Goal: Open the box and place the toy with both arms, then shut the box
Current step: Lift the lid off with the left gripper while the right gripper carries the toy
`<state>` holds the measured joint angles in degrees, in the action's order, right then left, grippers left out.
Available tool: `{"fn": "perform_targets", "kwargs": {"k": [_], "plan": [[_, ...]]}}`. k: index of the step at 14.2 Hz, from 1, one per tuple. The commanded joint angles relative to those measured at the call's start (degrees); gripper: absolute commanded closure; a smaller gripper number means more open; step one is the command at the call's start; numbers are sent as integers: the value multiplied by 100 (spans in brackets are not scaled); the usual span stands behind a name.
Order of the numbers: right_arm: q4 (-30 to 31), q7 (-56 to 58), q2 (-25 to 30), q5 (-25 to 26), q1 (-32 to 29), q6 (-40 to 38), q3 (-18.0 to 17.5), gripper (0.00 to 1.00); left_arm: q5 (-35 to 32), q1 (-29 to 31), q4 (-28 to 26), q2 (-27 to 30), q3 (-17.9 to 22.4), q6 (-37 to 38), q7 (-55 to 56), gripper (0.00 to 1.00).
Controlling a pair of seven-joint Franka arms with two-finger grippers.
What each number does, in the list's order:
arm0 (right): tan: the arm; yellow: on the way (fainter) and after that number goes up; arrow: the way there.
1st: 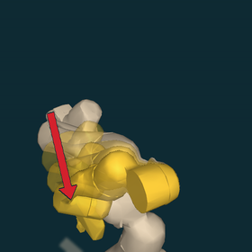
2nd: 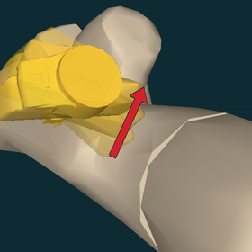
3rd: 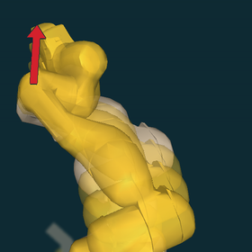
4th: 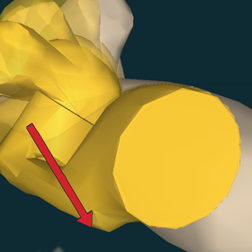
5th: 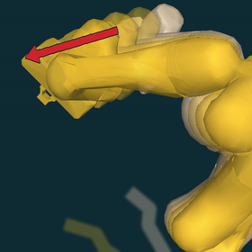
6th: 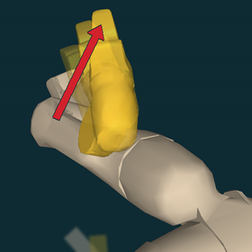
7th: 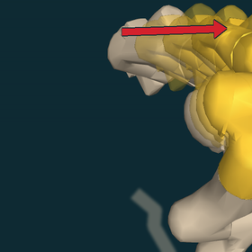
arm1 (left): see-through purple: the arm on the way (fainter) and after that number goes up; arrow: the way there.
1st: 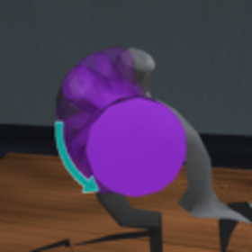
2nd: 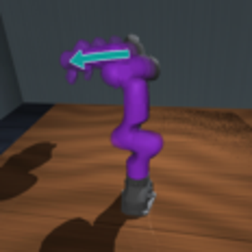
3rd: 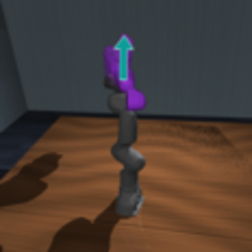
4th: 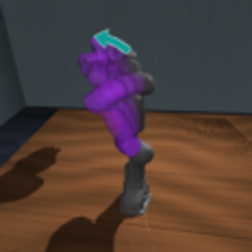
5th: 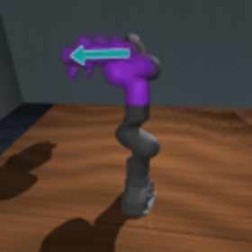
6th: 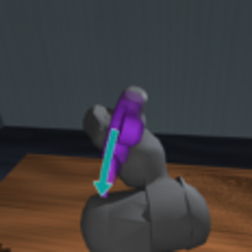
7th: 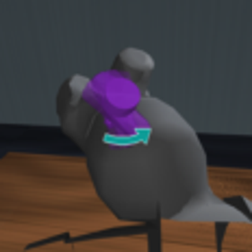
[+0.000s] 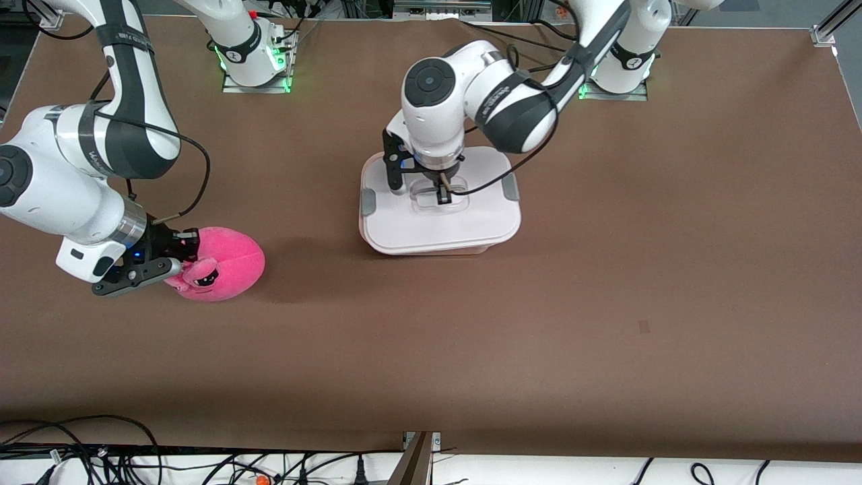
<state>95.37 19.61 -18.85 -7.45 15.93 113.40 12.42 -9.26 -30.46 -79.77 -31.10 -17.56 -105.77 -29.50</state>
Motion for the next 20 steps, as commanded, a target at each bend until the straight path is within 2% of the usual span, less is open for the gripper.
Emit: {"fn": "perform_targets", "kwargs": {"k": [1, 4, 7, 9, 10, 12, 14, 16, 18, 20], "plan": [[-299, 104, -31, 6, 129, -414, -73, 100, 293, 740, -30, 271, -46, 224, -56, 100], [-492, 148, -23, 207, 524, -896, -82, 100, 408, 1531, -30, 402, -28, 347, -109, 100], [-949, 87, -23, 243, 1156, -1775, -108, 100, 416, 2550, -30, 429, -37, 452, -231, 100], [-1230, 87, -5, 287, 1595, -2162, -108, 100, 408, 3044, -38, 420, -19, 461, -259, 100], [-1414, 121, -5, 462, 1850, -2408, -108, 100, 416, 3255, -38, 386, -11, 444, -197, 100], [-1714, 104, -31, 726, 2447, -2743, -108, 100, 399, 3484, -38, 254, 42, 400, -197, 100], [-1803, 69, -40, 745, 2835, -2771, -108, 100, 407, 3757, -30, 105, 42, 391, -214, 100], [-1829, 165, -84, 753, 3204, -2675, -108, 100, 408, 3758, -30, 69, 42, 382, -241, 100], [-1986, 367, -302, 762, 3512, -2516, -108, 100, 381, 3705, -30, 51, 42, 339, -214, 100], [-2372, 412, -680, 1103, 3793, -2524, -108, 100, 390, 3732, -30, 51, 42, 259, -232, 100]]}}
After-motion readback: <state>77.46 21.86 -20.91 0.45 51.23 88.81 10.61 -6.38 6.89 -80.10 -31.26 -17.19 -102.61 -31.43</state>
